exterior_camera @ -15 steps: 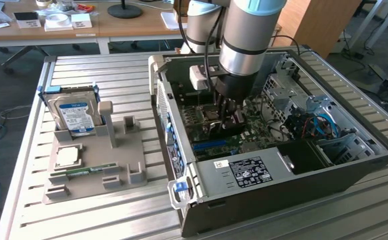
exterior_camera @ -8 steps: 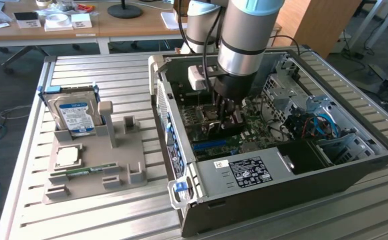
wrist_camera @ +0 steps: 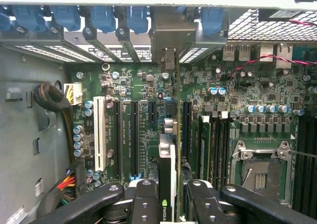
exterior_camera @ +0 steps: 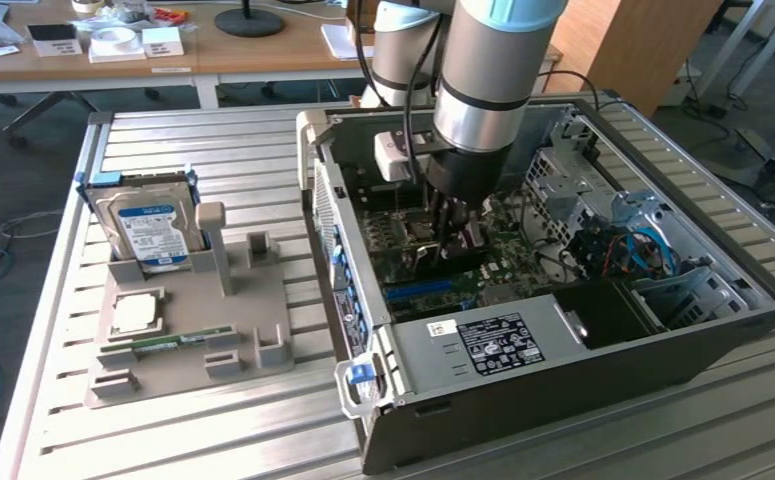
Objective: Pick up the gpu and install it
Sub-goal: 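Insert the gpu into the slot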
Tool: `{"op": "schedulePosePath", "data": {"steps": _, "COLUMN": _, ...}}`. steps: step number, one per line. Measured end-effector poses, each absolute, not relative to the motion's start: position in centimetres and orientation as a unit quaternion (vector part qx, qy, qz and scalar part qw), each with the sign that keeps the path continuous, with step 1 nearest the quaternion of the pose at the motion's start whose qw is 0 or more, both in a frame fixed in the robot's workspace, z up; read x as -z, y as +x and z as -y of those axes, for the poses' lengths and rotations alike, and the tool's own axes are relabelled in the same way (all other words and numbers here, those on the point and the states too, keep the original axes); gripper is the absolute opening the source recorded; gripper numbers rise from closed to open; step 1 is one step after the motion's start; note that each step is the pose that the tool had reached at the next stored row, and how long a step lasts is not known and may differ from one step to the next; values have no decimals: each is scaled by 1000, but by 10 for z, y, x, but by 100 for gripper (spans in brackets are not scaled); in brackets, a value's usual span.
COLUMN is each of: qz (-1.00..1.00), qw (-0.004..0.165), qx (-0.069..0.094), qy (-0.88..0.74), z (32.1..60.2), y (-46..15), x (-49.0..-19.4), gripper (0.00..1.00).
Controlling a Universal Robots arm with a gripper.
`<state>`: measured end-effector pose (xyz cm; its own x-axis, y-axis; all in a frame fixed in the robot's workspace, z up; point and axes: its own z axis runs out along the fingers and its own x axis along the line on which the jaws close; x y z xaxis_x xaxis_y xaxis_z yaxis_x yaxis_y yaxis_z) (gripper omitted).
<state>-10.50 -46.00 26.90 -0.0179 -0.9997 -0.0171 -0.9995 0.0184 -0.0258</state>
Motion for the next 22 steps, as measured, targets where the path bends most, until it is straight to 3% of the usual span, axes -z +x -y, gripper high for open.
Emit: {"op": "schedulePosePath", "data": {"steps": 22, "qz": -713, "qw": 10, "qx": 4, "qy": -701, "z": 459, "y": -104, "x": -265, "gripper": 27}}
